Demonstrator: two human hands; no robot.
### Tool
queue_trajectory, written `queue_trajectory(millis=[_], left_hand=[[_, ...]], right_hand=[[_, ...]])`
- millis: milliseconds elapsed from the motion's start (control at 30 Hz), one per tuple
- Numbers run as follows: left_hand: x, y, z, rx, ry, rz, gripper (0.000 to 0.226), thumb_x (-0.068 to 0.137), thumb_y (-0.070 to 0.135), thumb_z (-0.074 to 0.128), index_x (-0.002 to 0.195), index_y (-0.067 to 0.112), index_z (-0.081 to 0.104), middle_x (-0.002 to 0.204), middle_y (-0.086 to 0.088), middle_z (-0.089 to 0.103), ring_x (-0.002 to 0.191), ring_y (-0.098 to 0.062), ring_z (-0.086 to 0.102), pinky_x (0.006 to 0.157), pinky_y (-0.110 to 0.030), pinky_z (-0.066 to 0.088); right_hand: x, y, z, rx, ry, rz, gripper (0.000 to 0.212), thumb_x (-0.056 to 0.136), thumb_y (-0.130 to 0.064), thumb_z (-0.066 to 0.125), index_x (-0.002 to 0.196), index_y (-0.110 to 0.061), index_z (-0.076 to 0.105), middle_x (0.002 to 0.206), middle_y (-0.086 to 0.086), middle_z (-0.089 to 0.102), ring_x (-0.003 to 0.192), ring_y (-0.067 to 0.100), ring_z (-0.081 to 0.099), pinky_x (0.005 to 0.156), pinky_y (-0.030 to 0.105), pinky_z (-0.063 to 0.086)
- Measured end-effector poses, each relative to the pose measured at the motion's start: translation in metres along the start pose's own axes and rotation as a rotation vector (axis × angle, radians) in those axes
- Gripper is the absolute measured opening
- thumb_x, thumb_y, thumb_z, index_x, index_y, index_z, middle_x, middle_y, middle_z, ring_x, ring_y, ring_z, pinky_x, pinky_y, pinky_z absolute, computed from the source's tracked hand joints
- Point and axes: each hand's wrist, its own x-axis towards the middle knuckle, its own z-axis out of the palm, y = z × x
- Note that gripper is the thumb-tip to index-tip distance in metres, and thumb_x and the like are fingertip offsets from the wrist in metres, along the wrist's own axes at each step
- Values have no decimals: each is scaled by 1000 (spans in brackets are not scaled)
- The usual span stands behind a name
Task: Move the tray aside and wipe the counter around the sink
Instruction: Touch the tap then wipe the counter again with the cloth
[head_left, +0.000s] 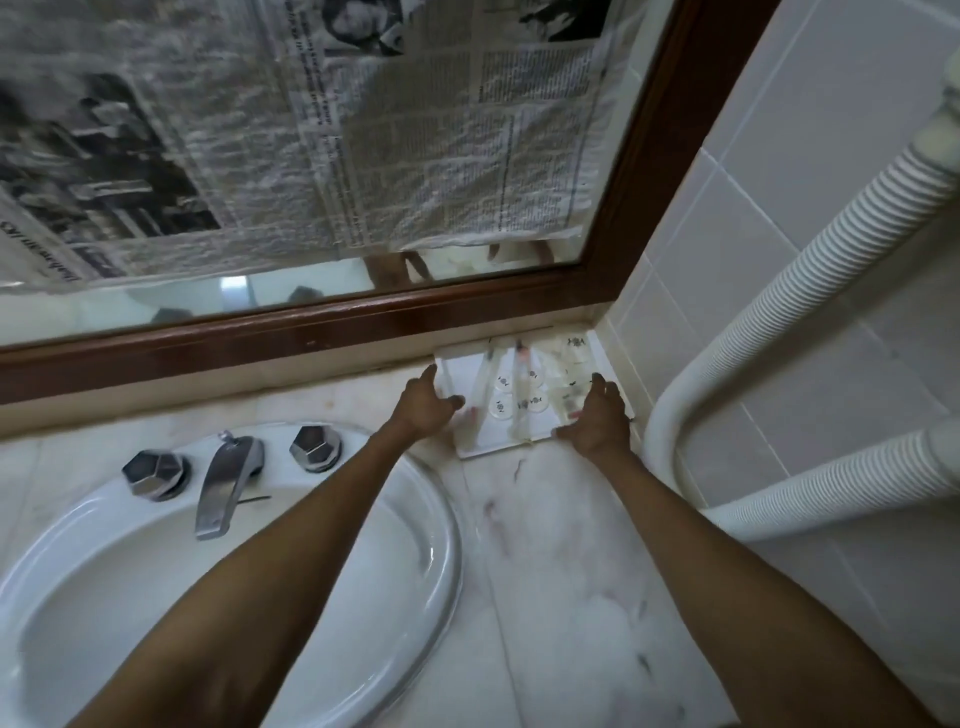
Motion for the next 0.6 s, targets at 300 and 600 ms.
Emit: queue_trajectory(millis=[300,600], left_hand=[[-117,-73,-120,48,148,189,30,94,34,61,123,28,64,95,11,73,91,-19,72,78,-29,56],[-240,-224,-266,28,403,105,28,93,31,61,120,28,68,96,11,74,77,-10,69,75,-31,56]], right_hand=[[-78,-164,25,260,46,-370,45,86,-23,72,124,-7,56,130,12,57,121,29,53,98,36,42],[-223,-345,119,389,-76,-664,26,83,-23,64,109,-20,60,106,2,67,89,22,65,81,38,55]])
